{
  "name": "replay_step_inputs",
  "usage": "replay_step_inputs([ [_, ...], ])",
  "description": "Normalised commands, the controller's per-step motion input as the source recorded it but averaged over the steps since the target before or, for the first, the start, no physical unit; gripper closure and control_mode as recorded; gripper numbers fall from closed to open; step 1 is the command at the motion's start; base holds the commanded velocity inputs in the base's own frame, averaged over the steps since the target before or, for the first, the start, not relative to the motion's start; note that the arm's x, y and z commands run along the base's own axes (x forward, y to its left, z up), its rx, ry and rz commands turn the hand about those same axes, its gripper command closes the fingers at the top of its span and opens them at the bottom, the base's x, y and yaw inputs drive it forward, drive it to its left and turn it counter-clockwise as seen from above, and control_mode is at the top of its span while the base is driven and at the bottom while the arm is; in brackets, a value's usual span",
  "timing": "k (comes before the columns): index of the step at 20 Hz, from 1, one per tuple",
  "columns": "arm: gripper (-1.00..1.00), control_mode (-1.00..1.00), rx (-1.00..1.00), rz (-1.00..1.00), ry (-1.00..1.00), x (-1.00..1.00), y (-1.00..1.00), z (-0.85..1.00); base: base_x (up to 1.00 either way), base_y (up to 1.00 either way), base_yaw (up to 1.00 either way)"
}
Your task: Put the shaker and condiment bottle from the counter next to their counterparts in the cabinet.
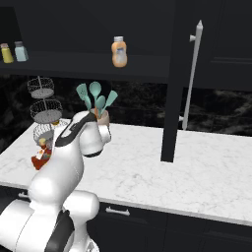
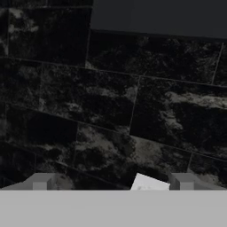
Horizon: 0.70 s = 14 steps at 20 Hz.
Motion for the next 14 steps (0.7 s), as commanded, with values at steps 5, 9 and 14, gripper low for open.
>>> replay_step_inputs([
  [5, -1.00, -1.00, 0.01, 0.00, 0.05, 0.07, 0.23, 0.00, 0.00, 0.00, 0.00],
  [9, -1.00, -1.00, 0.04, 0.00, 0.06, 0.02, 0.34, 0.00, 0.00, 0.00, 0.00],
  [14, -1.00, -1.00, 0.01, 0.00, 0.01, 0.04, 0.26, -0.01, 0.00, 0.00, 0.00],
])
